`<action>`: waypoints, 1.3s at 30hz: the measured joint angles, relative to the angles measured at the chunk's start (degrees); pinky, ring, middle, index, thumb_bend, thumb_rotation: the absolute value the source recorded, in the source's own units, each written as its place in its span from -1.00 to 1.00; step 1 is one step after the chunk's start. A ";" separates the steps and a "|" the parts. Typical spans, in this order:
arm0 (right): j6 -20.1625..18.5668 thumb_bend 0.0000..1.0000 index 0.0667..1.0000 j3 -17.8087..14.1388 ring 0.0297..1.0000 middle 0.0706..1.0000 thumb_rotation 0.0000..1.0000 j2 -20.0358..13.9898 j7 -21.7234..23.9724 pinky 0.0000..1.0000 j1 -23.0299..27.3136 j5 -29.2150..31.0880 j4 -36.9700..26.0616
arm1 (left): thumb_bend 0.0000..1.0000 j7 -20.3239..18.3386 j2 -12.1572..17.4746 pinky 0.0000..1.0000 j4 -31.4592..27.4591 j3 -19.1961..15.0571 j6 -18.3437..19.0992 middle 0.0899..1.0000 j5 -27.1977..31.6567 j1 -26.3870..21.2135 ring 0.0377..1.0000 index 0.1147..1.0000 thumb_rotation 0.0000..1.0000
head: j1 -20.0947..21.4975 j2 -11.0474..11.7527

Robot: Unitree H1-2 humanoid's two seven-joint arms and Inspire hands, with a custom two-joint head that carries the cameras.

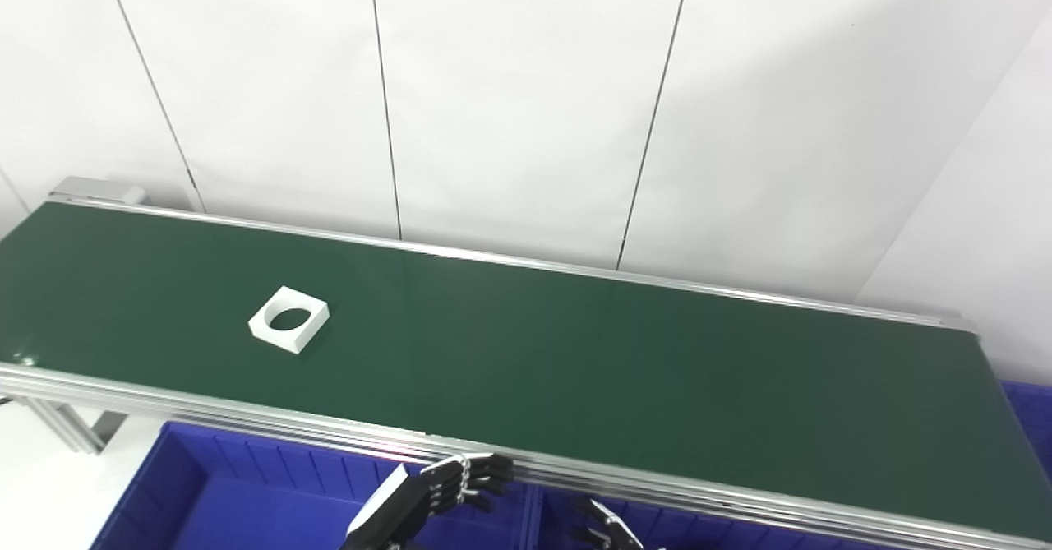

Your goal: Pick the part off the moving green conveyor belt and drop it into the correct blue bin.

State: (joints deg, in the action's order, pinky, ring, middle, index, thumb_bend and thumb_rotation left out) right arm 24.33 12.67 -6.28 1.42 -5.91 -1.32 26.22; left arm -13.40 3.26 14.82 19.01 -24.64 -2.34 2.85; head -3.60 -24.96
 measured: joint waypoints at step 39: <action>1.43 0.90 0.69 -2.35 0.64 0.89 -0.29 0.67 2.57 0.47 1.53 1.15 2.42 | 1.00 4.11 13.52 0.36 -7.32 -2.38 -0.52 0.48 -41.95 -28.23 0.43 0.50 -0.66 | -9.90 2.46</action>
State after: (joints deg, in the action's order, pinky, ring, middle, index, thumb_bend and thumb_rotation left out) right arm 25.77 10.32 -5.61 4.00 -4.38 -0.17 28.65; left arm -9.29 16.78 7.50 16.63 -25.16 -44.30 -25.38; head -13.50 -22.50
